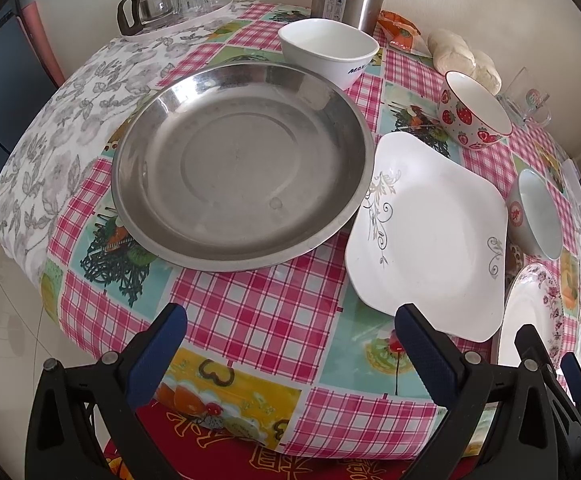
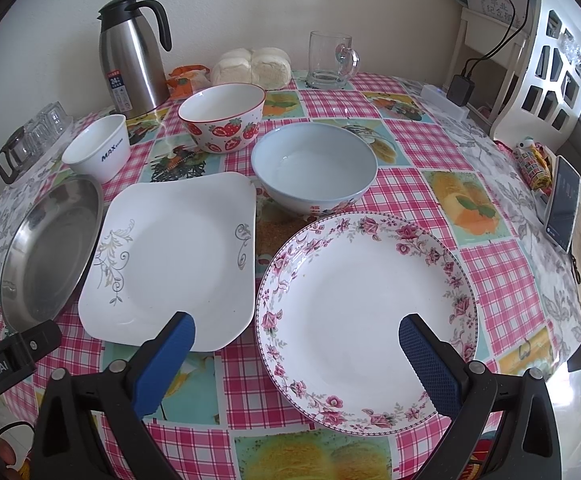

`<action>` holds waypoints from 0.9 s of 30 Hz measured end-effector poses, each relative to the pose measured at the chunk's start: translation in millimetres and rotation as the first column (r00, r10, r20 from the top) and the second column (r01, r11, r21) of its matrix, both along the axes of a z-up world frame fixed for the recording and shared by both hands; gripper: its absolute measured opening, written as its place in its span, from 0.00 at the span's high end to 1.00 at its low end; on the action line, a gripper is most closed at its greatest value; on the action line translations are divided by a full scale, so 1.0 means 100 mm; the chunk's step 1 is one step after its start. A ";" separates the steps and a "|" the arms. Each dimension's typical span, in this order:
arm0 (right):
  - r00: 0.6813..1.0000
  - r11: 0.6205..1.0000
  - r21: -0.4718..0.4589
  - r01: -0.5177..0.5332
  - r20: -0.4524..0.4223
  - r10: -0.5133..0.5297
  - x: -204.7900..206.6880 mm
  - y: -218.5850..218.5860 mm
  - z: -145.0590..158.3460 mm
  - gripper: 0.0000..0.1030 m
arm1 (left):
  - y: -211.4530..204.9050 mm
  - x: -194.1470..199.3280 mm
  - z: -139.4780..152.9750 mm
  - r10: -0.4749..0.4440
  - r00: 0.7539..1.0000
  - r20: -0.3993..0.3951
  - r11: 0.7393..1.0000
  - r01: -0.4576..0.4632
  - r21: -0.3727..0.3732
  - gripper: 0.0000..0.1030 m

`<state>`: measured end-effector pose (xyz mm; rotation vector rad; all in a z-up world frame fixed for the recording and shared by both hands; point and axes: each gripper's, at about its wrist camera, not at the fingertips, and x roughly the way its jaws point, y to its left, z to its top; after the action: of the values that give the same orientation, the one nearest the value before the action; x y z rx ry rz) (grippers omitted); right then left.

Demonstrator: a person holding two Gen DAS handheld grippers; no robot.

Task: Organize plates and bowls

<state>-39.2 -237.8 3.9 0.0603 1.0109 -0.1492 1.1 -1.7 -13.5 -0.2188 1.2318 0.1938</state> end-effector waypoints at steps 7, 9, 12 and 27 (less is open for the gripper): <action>1.000 1.000 0.002 0.001 0.000 -0.001 0.00 0.00 0.00 0.00 | 0.00 0.00 0.00 0.003 1.000 0.000 1.000 -0.003 0.001 0.00; 1.000 1.000 0.002 0.001 -0.001 -0.001 0.00 0.01 0.00 0.00 | 0.01 0.00 0.01 0.004 1.000 -0.001 1.000 -0.004 0.000 0.00; 1.000 1.000 0.001 0.000 -0.001 0.000 0.00 0.01 0.00 0.00 | 0.03 0.01 0.01 0.007 1.000 -0.003 1.000 -0.007 -0.003 0.00; 0.989 0.985 0.090 -0.147 0.043 0.143 0.11 0.44 -0.02 0.00 | 1.11 0.07 0.16 0.346 0.927 0.143 0.935 -0.329 -0.131 0.00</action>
<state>-28.2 -193.9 2.2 0.0738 0.9814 0.0320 8.1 109.6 2.7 -0.5303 1.0347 0.4028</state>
